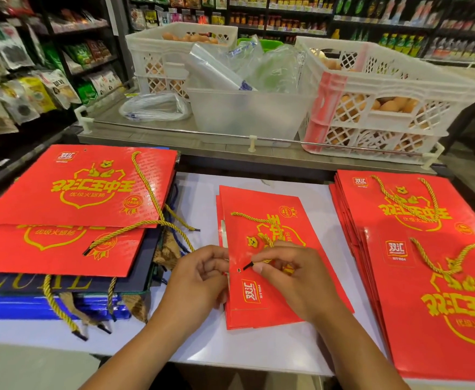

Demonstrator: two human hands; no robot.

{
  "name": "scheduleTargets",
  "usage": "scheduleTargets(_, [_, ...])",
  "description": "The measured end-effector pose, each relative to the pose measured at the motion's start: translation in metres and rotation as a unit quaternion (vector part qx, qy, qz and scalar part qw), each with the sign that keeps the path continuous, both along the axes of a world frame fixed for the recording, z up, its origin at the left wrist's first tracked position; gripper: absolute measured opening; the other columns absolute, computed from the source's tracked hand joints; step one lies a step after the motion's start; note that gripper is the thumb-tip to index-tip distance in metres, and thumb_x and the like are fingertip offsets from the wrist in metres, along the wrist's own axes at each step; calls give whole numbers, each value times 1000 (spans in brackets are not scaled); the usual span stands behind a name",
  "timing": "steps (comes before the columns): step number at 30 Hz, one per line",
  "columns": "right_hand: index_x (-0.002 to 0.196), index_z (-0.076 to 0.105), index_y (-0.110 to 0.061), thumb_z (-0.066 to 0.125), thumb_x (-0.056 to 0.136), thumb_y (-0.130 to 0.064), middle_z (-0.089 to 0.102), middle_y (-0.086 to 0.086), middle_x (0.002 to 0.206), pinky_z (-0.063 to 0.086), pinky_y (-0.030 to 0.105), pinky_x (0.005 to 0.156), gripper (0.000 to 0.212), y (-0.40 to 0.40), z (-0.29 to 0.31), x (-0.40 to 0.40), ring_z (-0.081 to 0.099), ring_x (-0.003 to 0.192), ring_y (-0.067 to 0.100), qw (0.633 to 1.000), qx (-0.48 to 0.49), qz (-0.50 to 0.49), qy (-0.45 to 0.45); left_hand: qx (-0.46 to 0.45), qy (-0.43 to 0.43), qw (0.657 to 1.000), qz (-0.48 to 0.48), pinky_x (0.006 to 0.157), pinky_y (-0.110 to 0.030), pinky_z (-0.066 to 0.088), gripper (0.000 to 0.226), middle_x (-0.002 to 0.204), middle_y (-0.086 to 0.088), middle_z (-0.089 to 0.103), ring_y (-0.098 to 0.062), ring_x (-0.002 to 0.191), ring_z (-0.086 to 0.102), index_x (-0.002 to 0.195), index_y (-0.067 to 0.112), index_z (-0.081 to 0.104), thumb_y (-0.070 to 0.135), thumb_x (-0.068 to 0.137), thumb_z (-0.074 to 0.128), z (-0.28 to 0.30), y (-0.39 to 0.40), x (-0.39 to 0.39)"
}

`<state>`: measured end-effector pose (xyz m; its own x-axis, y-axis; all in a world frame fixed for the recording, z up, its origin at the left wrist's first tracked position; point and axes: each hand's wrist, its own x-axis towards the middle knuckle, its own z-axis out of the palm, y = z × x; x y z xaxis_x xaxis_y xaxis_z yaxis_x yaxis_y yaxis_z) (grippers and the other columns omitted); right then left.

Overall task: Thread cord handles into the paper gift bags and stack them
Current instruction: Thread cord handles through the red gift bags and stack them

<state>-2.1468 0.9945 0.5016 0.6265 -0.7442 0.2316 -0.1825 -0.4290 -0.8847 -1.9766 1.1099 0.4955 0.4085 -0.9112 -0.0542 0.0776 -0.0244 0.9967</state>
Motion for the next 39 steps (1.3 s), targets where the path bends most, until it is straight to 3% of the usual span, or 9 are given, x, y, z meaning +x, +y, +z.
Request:
scheduleTargets(2, [89, 83, -33, 83, 87, -19, 72, -7, 86, 54, 33, 74, 14, 0, 0, -1, 63, 79, 19, 1000, 1, 13, 0, 4, -17, 1000, 1, 44, -24, 43, 34, 81, -13, 76, -16, 49, 59, 104, 5, 71, -20, 92, 51, -1, -1, -2])
scheduleTargets(7, [90, 84, -33, 83, 87, -19, 72, -3, 85, 55, 41, 77, 14, 0, -2, 0, 64, 79, 18, 1000, 12, 27, 1, 1, -22, 1000, -1, 47, -23, 44, 33, 85, -12, 76, -16, 55, 60, 106, 7, 71, -18, 93, 55, -2, 0, -3])
scheduleTargets(14, [92, 84, -34, 83, 86, -18, 74, -6, 84, 55, 38, 75, 17, 0, -2, 1, 64, 78, 17, 1000, 9, 19, -7, 3, -25, 1000, 1, 48, -23, 45, 31, 88, -14, 76, -20, 58, 61, 107, 6, 70, -17, 93, 55, -4, 0, -2])
scheduleTargets(19, [94, 85, -32, 83, 87, -19, 73, -9, 85, 55, 28, 72, 15, 1, -3, 3, 67, 81, 14, 1000, -10, 15, -3, 3, -25, 1000, -2, 49, -22, 46, 32, 90, -15, 75, -22, 61, 62, 108, 6, 69, -18, 94, 53, -4, 1, -2])
scheduleTargets(23, [92, 84, -28, 82, 87, -18, 72, -10, 85, 52, 21, 71, 12, 2, -7, 4, 67, 83, 14, 999, -42, 20, 17, -1, -25, 1000, -8, 48, -22, 46, 30, 91, -12, 77, -14, 57, 63, 109, 7, 70, -16, 96, 55, -3, 1, -3])
scheduleTargets(29, [92, 83, -29, 82, 87, -19, 68, -12, 86, 51, 23, 72, 11, 3, -9, 9, 65, 82, 14, 996, -86, 22, 33, -5, -46, 999, -7, 56, -40, 56, 24, 99, -8, 78, -29, 65, 62, 111, 21, 75, 3, 95, 71, -7, 1, 1])
scheduleTargets(32, [95, 82, -30, 83, 87, -17, 66, -12, 85, 49, 21, 71, 15, 5, -8, 8, 63, 79, 13, 994, -104, 18, 22, -8, -40, 999, 1, 61, -42, 58, 21, 94, -9, 75, -27, 65, 58, 105, 21, 75, 3, 94, 73, -10, 0, 1])
scheduleTargets(37, [93, 82, -29, 79, 90, -17, 68, -10, 88, 53, 33, 71, 13, 5, -8, 6, 66, 83, 14, 995, -91, 34, 12, 1, -48, 999, 5, 56, -31, 49, 10, 74, -10, 65, -22, 62, 55, 93, 10, 72, 0, 93, 73, -15, -1, 2])
scheduleTargets(39, [95, 82, -28, 77, 92, -17, 67, -13, 90, 53, 28, 72, 13, 4, -9, 5, 67, 85, 12, 994, -98, 49, 24, 6, -50, 999, -7, 56, -32, 47, 11, 73, -17, 63, -24, 62, 55, 93, 7, 72, -3, 95, 69, -15, -1, 4])
